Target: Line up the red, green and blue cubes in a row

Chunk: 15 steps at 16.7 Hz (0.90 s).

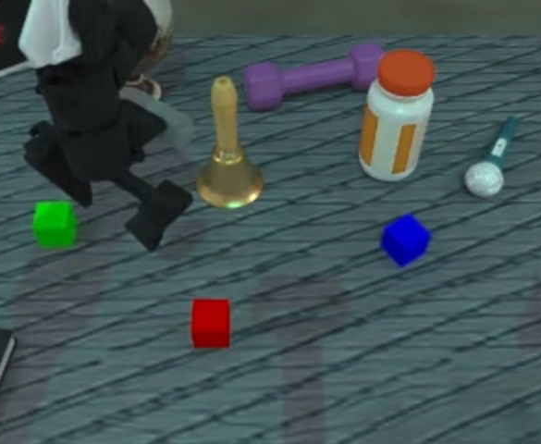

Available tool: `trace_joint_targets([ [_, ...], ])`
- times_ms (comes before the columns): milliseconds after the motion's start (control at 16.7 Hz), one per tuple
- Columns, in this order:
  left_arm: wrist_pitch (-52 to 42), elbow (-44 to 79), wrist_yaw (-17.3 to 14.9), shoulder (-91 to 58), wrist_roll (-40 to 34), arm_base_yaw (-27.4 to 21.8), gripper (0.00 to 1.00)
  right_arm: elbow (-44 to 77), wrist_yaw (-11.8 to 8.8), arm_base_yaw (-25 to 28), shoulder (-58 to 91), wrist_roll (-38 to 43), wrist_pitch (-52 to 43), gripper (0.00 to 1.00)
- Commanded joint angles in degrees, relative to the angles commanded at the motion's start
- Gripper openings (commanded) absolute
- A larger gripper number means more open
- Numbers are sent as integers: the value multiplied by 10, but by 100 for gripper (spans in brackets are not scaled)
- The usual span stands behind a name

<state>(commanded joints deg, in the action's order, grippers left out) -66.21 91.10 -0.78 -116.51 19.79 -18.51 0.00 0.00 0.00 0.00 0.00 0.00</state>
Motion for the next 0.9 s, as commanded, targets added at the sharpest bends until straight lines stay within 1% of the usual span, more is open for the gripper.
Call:
trace_joint_targets([
  [120,-5,22,2,-20,-96,44,100,0,0,0,0,0,0,100],
  [240,-7,41,5,-35,-176,85,100,0,0,0,0,0,0,100],
  [420,-6,62,6,-46,-250,130,100,0,0,0,0,0,0,100],
  [540,-4,68,6,-48,-268,143,100,0,0,0,0,0,0,100],
  [900,5,59,6,-49,-269,142,100,0,0,0,0,0,0,100],
])
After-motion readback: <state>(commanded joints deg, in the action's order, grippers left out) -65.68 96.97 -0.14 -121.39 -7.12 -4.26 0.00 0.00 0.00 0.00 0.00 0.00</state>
